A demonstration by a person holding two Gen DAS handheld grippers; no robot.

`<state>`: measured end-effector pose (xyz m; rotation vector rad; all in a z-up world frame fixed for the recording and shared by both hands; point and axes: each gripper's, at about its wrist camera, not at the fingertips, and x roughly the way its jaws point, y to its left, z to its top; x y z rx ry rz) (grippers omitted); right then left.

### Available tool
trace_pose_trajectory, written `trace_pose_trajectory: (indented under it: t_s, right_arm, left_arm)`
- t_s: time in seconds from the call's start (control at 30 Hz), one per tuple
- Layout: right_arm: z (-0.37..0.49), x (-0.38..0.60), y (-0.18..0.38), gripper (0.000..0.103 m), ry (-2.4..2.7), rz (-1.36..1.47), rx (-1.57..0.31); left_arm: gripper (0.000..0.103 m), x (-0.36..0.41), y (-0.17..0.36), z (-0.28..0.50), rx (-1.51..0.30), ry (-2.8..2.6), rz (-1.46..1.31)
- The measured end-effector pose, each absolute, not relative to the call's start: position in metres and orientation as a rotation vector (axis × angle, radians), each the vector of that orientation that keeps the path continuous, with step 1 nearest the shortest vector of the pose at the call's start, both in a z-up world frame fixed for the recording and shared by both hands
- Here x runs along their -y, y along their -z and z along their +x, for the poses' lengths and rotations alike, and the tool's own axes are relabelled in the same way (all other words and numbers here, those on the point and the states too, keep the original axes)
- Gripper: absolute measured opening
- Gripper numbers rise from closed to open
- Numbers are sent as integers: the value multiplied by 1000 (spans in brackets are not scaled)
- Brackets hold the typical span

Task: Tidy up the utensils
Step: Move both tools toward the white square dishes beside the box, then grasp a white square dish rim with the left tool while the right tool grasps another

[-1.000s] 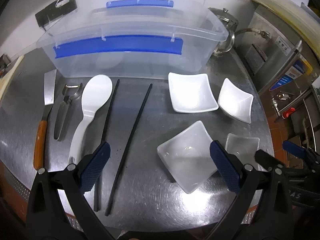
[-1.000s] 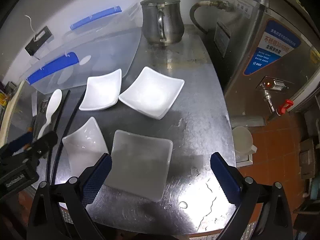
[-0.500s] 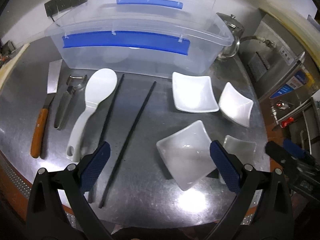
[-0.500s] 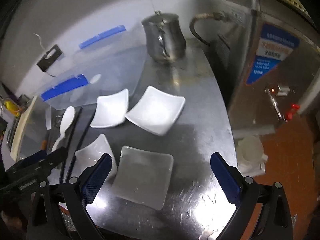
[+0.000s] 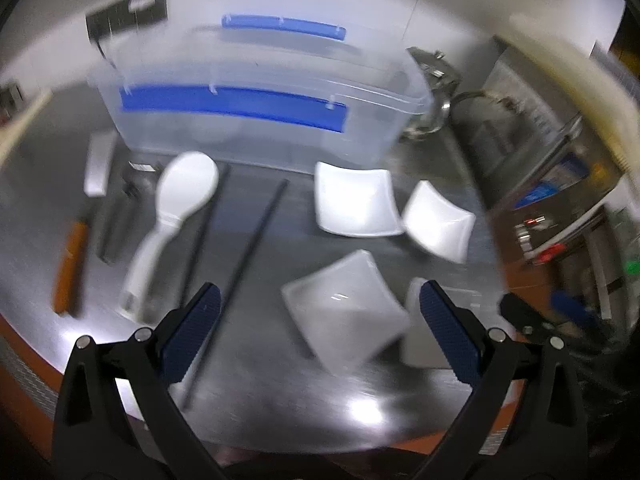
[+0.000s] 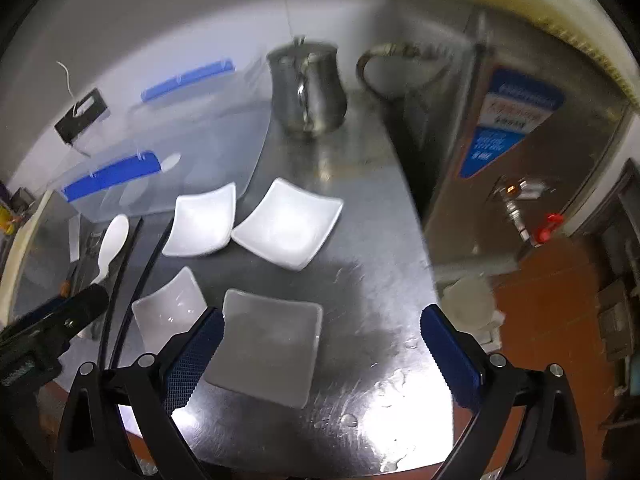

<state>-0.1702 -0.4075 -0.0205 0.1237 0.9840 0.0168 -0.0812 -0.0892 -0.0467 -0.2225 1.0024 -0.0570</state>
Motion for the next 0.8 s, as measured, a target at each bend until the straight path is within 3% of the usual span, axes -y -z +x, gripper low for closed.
trace_pose_trajectory:
  t_s: [0.4, 0.8]
  right_arm:
    - [-197, 392, -4, 98, -65, 127, -902]
    - [-197, 375, -7, 98, -189, 96, -948]
  left_arm:
    - [96, 95, 29, -88, -947, 31, -167]
    - [96, 99, 18, -82, -928, -11, -105]
